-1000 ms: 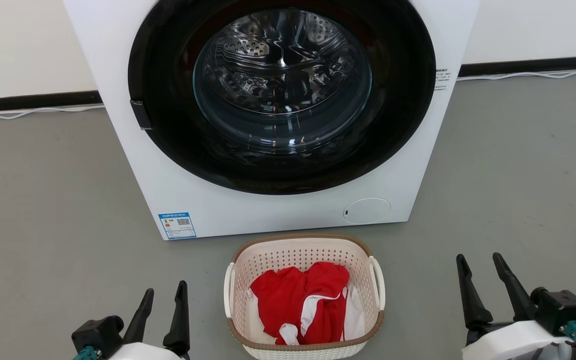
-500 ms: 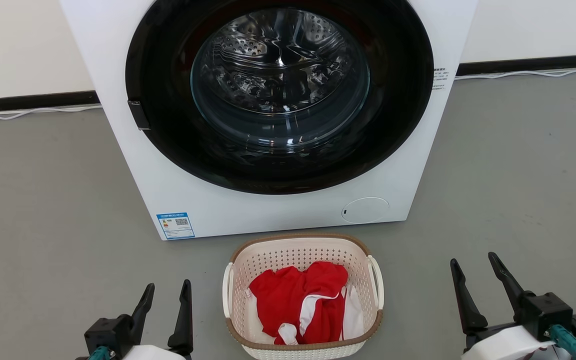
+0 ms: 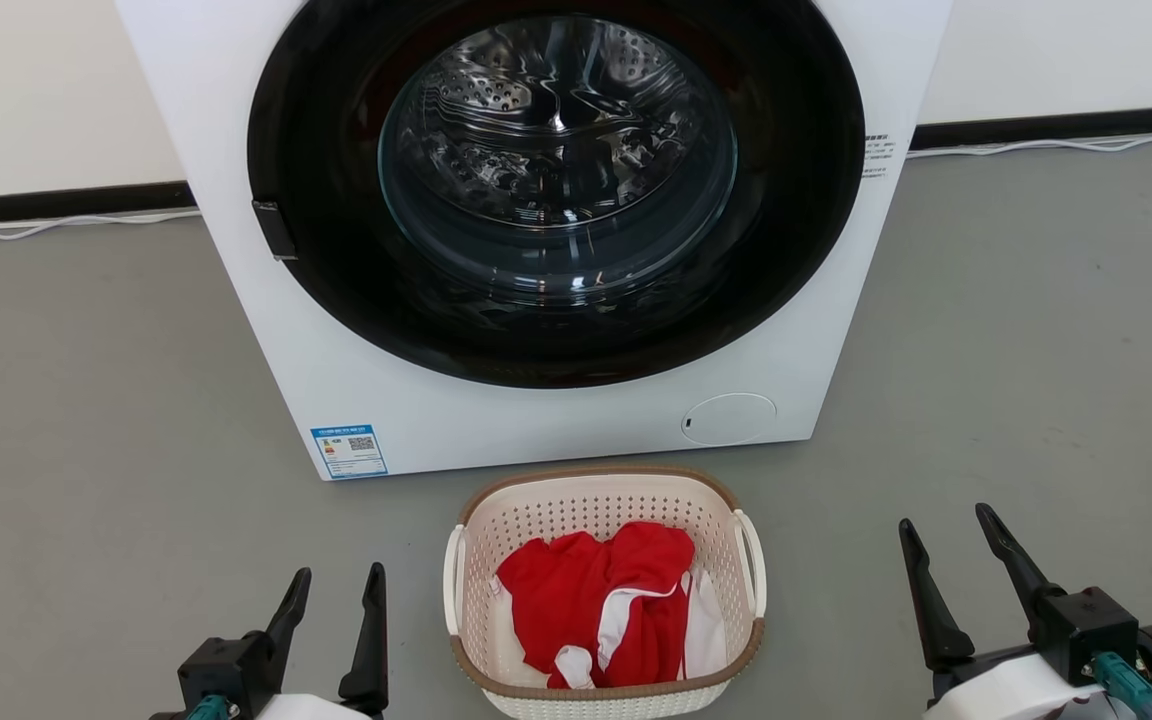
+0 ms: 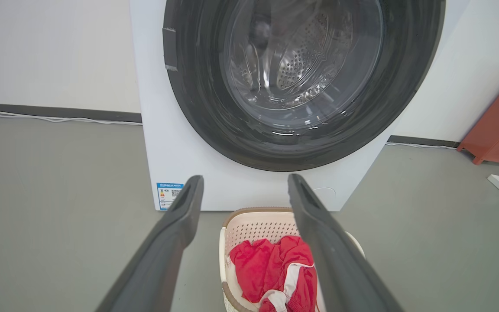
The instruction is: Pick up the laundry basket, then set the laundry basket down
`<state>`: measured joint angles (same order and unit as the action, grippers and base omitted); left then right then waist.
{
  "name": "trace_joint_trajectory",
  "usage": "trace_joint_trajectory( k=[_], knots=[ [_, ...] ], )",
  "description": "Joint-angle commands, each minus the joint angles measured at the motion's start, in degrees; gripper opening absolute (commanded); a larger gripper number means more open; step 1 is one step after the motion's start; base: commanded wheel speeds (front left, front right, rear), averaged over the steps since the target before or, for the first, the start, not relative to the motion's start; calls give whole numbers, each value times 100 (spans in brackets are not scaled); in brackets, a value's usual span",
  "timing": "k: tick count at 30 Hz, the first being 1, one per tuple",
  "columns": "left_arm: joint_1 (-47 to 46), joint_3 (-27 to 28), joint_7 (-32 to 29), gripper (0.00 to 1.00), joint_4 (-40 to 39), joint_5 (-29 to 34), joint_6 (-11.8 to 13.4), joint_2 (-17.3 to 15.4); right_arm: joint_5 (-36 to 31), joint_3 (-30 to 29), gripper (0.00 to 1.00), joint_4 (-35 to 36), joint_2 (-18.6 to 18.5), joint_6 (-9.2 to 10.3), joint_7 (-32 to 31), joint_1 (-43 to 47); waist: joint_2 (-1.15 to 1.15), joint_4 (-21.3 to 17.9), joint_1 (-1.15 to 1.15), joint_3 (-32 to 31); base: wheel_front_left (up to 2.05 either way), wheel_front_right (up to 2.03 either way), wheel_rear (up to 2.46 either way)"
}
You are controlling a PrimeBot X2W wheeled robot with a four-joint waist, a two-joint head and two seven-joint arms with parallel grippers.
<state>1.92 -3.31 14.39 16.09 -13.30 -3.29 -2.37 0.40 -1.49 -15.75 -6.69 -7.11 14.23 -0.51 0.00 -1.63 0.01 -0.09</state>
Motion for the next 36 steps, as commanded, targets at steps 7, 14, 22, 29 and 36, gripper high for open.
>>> trace_joint_trajectory(
  k=[7, 14, 22, 29, 36],
  knots=[
    [-186, 157, 61, 100, -114, -4, -14, -51, -15, 115, 100, 78, -67, -37, 77, -302, 0, 3, 0, 46, 0, 0, 0],
    [-256, 141, 61, 100, -125, -57, 4, -51, 71, 33, 100, 106, 18, -37, 77, -385, 0, -9, 0, 139, 0, 0, 0],
    [-524, 41, 61, 100, -127, -120, 61, -51, 126, -144, 100, 194, 139, -37, 77, -578, 0, 4, 0, 429, 0, 0, 0],
    [-980, -107, 61, 100, 37, -261, 100, -51, 99, -350, 100, -38, 209, -37, 77, -986, 0, -5, 0, 926, 0, 0, 0],
    [-1656, -415, 61, 100, 407, -275, 178, -51, 55, -346, 100, -529, 196, -37, 77, -1581, 0, 19, 0, 1670, 0, 0, 0]
  ],
)
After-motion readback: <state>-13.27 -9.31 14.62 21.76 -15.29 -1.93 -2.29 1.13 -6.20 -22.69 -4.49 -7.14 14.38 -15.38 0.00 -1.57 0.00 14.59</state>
